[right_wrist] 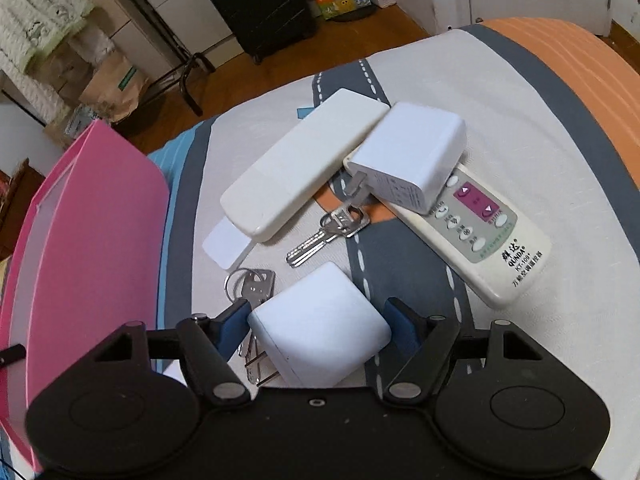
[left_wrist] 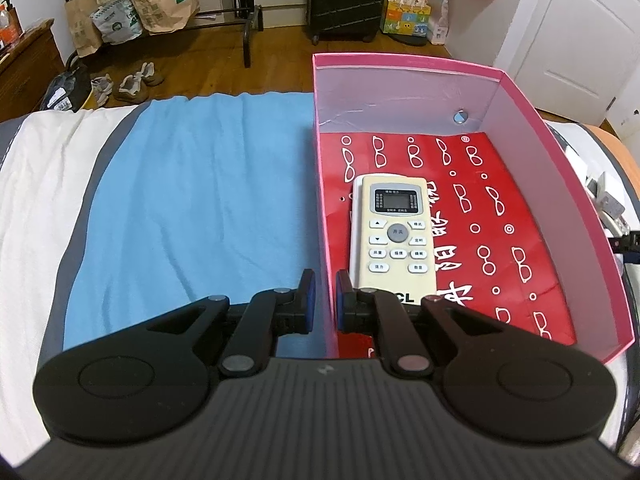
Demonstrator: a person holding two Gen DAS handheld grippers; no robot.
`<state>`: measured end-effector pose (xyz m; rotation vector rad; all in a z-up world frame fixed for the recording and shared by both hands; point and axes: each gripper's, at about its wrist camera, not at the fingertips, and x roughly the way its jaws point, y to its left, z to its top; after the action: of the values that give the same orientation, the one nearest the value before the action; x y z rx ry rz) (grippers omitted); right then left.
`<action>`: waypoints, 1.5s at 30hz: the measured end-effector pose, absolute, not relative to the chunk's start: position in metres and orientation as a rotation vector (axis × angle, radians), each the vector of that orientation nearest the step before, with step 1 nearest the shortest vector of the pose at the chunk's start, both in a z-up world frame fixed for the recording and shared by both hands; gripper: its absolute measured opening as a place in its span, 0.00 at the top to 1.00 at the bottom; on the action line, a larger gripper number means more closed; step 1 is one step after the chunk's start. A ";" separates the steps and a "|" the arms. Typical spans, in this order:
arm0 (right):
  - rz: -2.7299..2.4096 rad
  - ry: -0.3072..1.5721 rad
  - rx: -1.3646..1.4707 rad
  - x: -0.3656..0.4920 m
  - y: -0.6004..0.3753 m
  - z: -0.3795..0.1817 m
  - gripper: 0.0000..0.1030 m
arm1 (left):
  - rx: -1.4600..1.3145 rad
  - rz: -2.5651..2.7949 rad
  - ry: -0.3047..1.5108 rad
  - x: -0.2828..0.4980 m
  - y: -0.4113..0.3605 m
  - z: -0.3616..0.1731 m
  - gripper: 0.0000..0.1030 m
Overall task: Organize rigid objects
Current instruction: 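Carry the charger into the pink box beside the remote and release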
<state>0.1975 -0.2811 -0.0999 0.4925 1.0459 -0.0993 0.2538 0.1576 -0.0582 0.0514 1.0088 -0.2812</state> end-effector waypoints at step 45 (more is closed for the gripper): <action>0.451 1.061 -0.191 0.212 -0.062 -0.021 0.37 | 0.004 -0.314 1.006 0.256 0.164 -0.062 0.94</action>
<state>0.2125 -0.0624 -0.0207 -0.1911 1.0612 0.4512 0.2563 0.1636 -0.0624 0.0039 1.0061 -0.3140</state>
